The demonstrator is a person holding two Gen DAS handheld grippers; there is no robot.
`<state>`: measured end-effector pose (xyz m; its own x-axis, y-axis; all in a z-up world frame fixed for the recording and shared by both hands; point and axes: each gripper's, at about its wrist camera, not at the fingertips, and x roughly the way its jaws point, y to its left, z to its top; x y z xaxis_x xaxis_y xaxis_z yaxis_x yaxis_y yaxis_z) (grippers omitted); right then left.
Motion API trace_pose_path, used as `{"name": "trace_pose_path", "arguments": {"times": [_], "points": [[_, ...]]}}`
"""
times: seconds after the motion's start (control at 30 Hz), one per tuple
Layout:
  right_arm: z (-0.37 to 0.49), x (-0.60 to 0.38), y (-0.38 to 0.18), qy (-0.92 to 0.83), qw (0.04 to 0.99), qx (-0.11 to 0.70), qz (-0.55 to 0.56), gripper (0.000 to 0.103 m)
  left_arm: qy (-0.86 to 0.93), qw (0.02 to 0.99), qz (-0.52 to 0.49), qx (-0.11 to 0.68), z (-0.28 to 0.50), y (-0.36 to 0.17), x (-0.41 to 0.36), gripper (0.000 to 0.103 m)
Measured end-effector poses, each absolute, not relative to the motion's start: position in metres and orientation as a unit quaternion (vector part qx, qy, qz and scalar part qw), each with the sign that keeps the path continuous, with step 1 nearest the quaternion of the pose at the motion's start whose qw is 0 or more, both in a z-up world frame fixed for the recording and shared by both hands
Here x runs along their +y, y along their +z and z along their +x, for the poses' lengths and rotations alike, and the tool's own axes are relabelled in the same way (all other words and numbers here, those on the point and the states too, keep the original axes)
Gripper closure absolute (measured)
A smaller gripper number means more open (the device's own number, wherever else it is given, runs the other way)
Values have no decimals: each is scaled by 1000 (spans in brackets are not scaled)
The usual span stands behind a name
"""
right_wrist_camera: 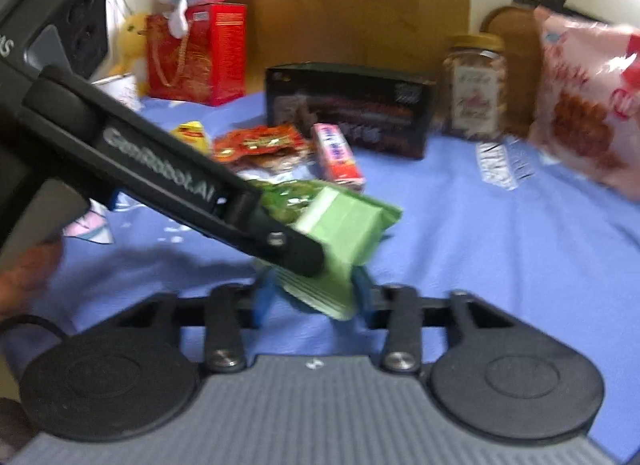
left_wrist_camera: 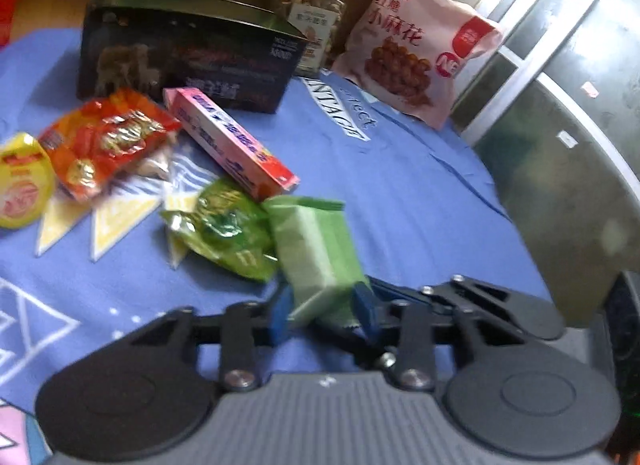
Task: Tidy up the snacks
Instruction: 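Grasp the light green pastry pack with the left gripper, then drop the light green pack into the black tin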
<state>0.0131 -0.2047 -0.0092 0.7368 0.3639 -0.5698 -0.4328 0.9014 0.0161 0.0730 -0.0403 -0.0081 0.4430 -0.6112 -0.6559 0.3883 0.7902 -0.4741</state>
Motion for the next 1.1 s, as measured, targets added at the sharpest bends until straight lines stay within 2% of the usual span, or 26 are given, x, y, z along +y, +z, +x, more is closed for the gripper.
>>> {"name": "trace_pose_path", "arguments": {"times": [0.1, 0.23, 0.43, 0.6, 0.7, 0.77, 0.87, 0.97, 1.1], "points": [[6, -218, 1, 223, 934, 280, -21, 66, -313, 837, -149, 424, 70, 9, -27, 75], [4, -216, 26, 219, 950, 220, -21, 66, -314, 866, -127, 367, 67, 48, -22, 75], [90, -196, 67, 227, 961, 157, -8, 66, -284, 905, -112, 296, 143, 101, -8, 75], [187, -170, 69, 249, 944, 217, 31, 66, -231, 907, -138, 324, 229, 92, 11, 75], [227, -151, 60, 260, 930, 259, 28, 62, -200, 903, -145, 352, 258, 76, 23, 74], [241, -141, 54, 262, 924, 278, 25, 58, -177, 906, -135, 361, 267, 68, 27, 69], [224, -133, 55, 249, 930, 270, 6, 56, -162, 915, -118, 349, 256, 73, 34, 65], [192, -151, 61, 262, 934, 243, 27, 55, -180, 929, -125, 298, 212, 93, 58, 59], [144, -183, 43, 290, 922, 252, 50, 56, -192, 918, -192, 288, 147, 87, 93, 60]]}}
